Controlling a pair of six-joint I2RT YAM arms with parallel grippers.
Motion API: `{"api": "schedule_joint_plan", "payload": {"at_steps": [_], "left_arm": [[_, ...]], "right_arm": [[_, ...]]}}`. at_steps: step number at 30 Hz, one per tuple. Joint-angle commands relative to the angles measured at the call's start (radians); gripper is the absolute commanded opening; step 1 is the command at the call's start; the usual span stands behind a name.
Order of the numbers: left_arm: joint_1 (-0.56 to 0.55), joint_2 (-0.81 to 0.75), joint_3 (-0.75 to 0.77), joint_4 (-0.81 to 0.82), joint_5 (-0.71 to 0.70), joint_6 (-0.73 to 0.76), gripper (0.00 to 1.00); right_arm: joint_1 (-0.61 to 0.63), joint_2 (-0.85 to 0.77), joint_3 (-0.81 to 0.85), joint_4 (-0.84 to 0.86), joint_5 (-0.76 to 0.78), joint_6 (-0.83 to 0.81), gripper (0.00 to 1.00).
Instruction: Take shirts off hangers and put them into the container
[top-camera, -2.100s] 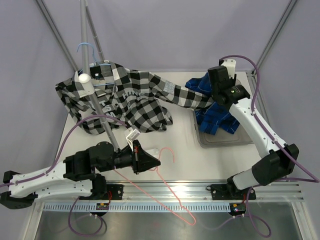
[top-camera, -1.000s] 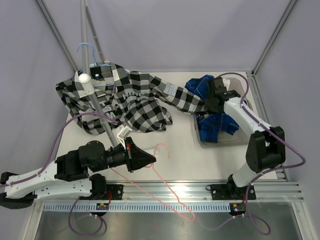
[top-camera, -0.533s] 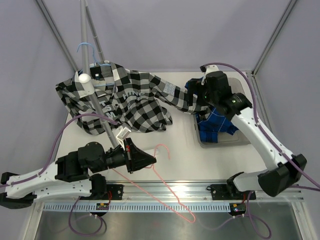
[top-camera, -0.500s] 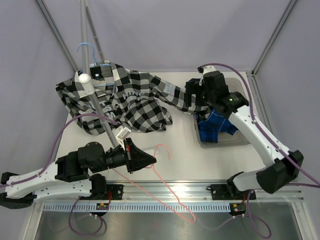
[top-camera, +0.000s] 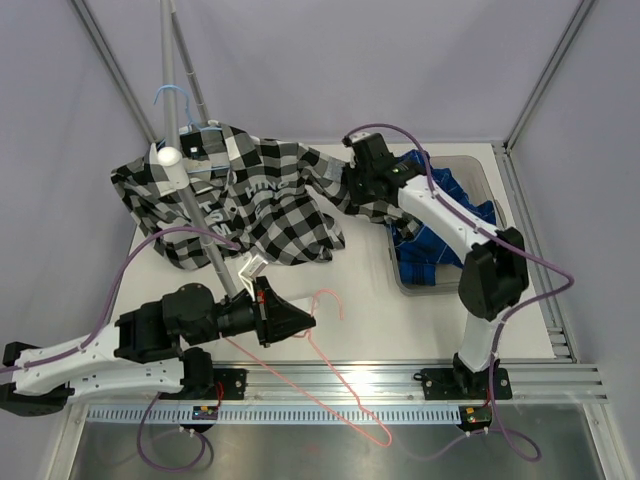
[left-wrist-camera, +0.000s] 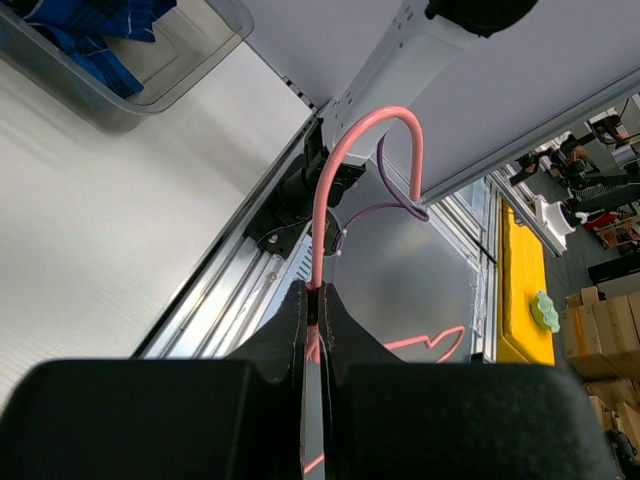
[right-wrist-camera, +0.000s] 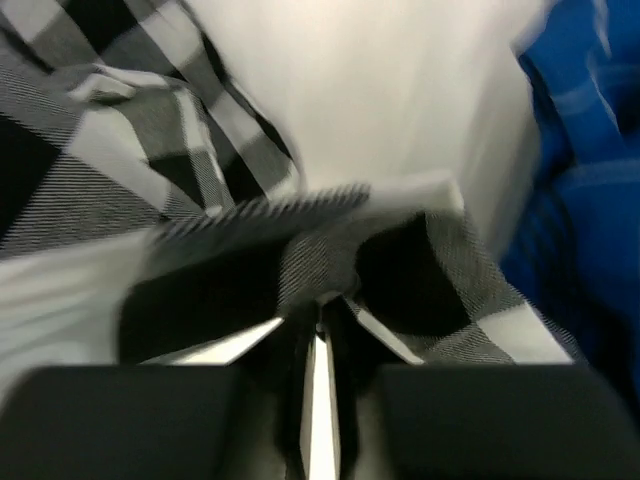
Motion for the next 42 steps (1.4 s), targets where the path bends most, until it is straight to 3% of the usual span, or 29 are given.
{"api": "schedule_joint_plan", "payload": {"at_steps": [1,5,11,12,13,15,16,17,19,20,23,31,36,38,42], "left_arm": [[-0.008,0.018,0.017,0.058,-0.002,-0.016,0.0],[-0.009,0.021,0.017,0.056,-0.008,-0.022,0.0],[-0.015,0.017,0.023,0.038,-0.026,-0.03,0.0],[-0.017,0.015,0.025,0.038,-0.028,-0.031,0.0],[-0.017,0.015,0.029,0.039,-0.029,-0.03,0.0],[-0.021,0.018,0.032,0.039,-0.029,-0.025,0.0],[-0.021,0.021,0.042,0.039,-0.029,-0.022,0.0],[-0.023,0.029,0.046,0.036,-0.026,-0.013,0.0],[-0.024,0.059,0.065,0.03,-0.023,-0.002,0.0],[-0.026,0.073,0.071,0.03,-0.022,0.009,0.0],[-0.034,0.127,0.089,0.047,-0.009,0.021,0.0],[-0.071,0.17,0.095,0.081,-0.101,0.047,0.0],[-0.072,0.236,0.192,0.047,-0.173,0.104,0.0],[-0.072,0.286,0.307,0.023,-0.195,0.154,0.0],[-0.071,0.467,0.557,-0.106,-0.249,0.229,0.0]], "right_arm": [[0.067,0.111,0.188,0.038,-0.045,-0.047,0.01],[0.14,0.226,0.483,-0.013,-0.117,-0.083,0.0],[0.212,0.293,0.722,-0.01,-0.287,-0.037,0.02],[0.212,0.306,0.739,-0.033,-0.294,-0.028,0.11],[0.212,0.326,0.748,-0.056,-0.286,-0.02,0.33],[0.212,0.327,0.71,-0.128,-0.205,-0.005,0.53],[0.212,0.285,0.667,-0.137,-0.158,0.018,0.7],[0.215,0.252,0.539,-0.13,-0.027,0.031,0.77],[0.223,0.084,0.365,-0.05,0.097,0.075,0.9],[0.222,0.022,0.196,-0.023,0.14,0.09,0.99],[0.225,-0.208,-0.026,0.015,0.202,0.114,0.99],[0.245,-0.713,-0.241,-0.218,0.227,0.204,0.99],[0.249,-1.018,-0.367,-0.269,-0.045,0.25,0.99],[0.249,-1.163,-0.43,-0.265,-0.214,0.27,0.97],[0.249,-1.359,-0.514,-0.255,-0.369,0.311,0.93]]}}
